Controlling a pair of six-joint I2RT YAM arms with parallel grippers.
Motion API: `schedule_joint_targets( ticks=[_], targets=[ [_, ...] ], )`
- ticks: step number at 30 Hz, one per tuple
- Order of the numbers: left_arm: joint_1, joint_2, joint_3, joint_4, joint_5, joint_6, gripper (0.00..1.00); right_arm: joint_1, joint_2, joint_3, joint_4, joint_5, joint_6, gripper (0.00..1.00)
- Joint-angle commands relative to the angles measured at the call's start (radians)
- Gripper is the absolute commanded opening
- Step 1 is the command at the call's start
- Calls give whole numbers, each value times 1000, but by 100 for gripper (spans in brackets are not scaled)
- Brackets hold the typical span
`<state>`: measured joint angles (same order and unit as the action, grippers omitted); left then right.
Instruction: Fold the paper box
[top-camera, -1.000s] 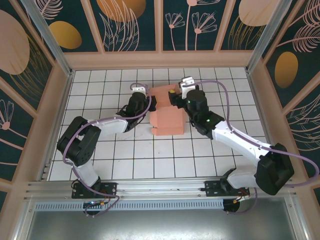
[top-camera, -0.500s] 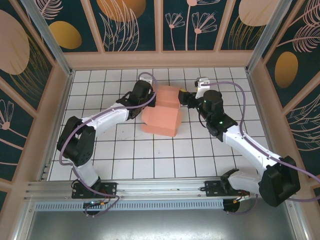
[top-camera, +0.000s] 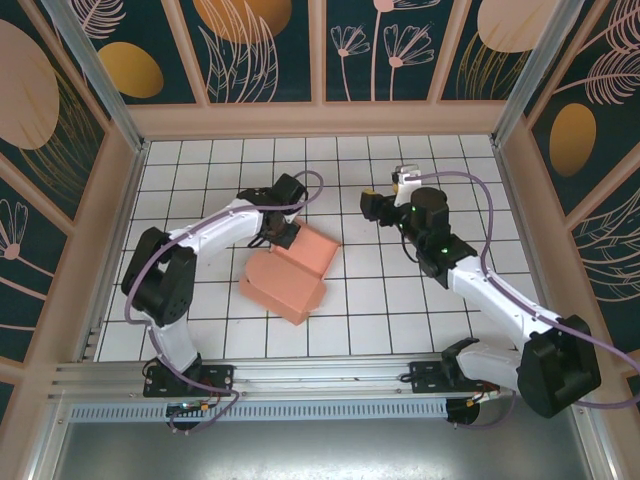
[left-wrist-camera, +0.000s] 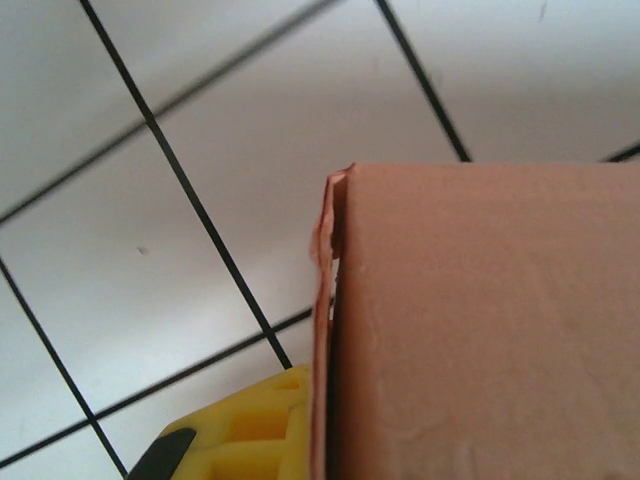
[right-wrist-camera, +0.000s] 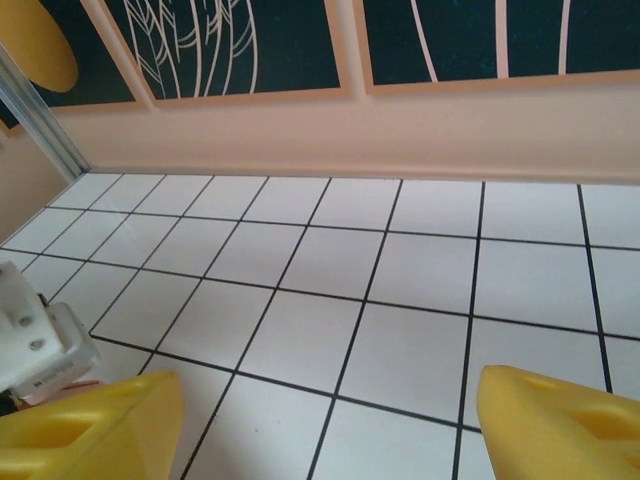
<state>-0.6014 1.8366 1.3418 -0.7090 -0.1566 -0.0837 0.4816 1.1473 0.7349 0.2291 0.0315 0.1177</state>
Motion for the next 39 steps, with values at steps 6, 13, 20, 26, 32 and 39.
schedule_joint_targets(
  ticks=[6,13,20,26,32,39],
  targets=[
    [-1,143,84,-193,34,61,0,-44,-51,-88,53,-12,15,77],
    [-13,215,139,-226,51,78,26,-64,-46,-90,52,-54,1,77],
    [-17,139,154,-99,109,81,58,-67,-25,-85,64,-92,1,77],
    [-16,64,155,43,120,33,73,-66,7,-75,67,-159,0,77],
    [2,-103,30,283,-76,-79,87,-48,70,-61,60,-193,-1,77],
    [95,-485,-359,596,-207,-230,99,118,247,16,20,-83,-46,77]
  ],
)
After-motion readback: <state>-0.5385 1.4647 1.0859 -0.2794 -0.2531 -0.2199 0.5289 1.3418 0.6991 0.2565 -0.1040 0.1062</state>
